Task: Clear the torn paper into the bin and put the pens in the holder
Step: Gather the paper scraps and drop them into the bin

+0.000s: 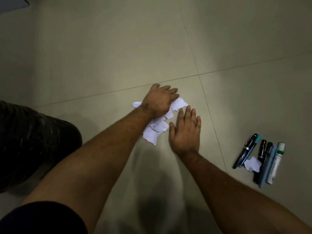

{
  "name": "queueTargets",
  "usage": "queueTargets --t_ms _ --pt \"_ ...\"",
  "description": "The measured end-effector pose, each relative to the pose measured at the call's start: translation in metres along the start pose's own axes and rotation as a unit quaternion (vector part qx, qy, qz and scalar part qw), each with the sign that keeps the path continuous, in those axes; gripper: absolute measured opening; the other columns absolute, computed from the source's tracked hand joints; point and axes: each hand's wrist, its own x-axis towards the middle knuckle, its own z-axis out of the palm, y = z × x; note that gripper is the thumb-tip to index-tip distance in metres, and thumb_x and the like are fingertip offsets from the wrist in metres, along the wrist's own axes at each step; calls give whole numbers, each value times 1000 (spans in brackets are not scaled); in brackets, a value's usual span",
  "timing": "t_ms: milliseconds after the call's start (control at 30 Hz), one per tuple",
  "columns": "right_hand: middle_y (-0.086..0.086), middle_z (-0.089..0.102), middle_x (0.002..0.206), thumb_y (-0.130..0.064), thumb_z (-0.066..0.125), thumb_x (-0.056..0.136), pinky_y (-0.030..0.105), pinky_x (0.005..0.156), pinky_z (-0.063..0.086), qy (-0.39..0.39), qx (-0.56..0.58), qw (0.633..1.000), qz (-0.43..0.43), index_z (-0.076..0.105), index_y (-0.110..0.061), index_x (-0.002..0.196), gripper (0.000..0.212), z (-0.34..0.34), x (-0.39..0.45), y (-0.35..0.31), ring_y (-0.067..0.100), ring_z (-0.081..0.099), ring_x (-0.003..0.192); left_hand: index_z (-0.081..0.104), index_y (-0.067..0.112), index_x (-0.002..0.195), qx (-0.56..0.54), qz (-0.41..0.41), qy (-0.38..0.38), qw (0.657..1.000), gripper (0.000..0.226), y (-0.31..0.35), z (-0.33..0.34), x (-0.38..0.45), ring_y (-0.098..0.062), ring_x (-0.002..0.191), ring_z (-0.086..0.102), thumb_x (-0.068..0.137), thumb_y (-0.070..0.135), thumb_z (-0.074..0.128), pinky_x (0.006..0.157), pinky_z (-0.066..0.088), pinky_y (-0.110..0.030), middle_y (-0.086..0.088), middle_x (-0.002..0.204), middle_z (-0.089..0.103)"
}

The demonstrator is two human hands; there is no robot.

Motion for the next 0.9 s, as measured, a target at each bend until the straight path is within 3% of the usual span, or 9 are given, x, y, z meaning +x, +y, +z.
queueTargets --t_ms 133,233,333,433,500,567,667,767,900 --pt "24 35 154 -38 38 101 53 118 22 8 -1 1000 -1 38 -2 147 59 0 0 1 39 30 145 59 20 129 -43 -13 47 998 46 2 20 -47 -26 131 50 86 24 42 109 30 -49 -4 143 53" --pt "23 34 155 -39 38 101 54 118 21 6 1 1000 -2 39 -5 147 58 0 1 1 40 29 145 53 20 136 -91 -87 87 988 55 4 22 -54 -28 130 50 84 28 39 107 33 -47 -8 144 52" --pt "20 31 157 -40 36 102 53 119 19 -2 3 1000 -13 38 -8 149 57 0 -1 2 39 25 147 46 22 142 -95 -48 56 993 63 17 21 -47 -28 132 46 82 36 31 105 35 -44 -7 147 47" --pt "20 29 158 -40 35 102 54 119 19 -4 17 1000 -16 36 -7 150 58 -2 -1 2 38 24 147 64 20 121 -106 -35 58 992 55 27 21 -47 -31 123 53 83 37 28 99 41 -43 -9 138 56" --pt "21 30 158 -43 36 100 54 119 19 -7 21 1000 -20 37 -8 149 61 -2 -2 3 39 25 147 68 16 102 -150 -68 123 979 46 32 23 -67 -28 105 61 81 33 31 89 43 -40 -4 114 68" --pt "21 29 158 -49 37 98 55 119 18 -13 26 999 -23 38 -10 149 65 -3 -3 4 40 24 147 66 17 108 -179 -92 189 961 43 34 25 -88 -23 101 61 78 26 37 88 42 -39 3 106 69" --pt "19 27 159 -58 36 93 55 119 14 -28 44 997 -49 34 -12 151 74 -5 -6 5 41 21 148 61 15 122 -142 -181 228 946 51 26 30 -108 -25 111 58 75 17 42 96 41 -43 -2 119 66" --pt "15 25 161 -66 31 90 54 121 11 -42 59 992 -104 28 -11 153 84 -9 -10 10 37 18 150 56 18 128 -130 -290 115 941 55 24 30 -120 -31 122 52 78 30 37 96 43 -45 -9 132 56" --pt "10 21 163 -74 40 81 50 122 12 -85 116 977 -159 20 -9 156 101 -19 -18 7 29 16 151 56 23 129 -189 -275 32 942 52 46 25 -138 -30 126 48 81 36 40 96 44 -46 -9 136 52"
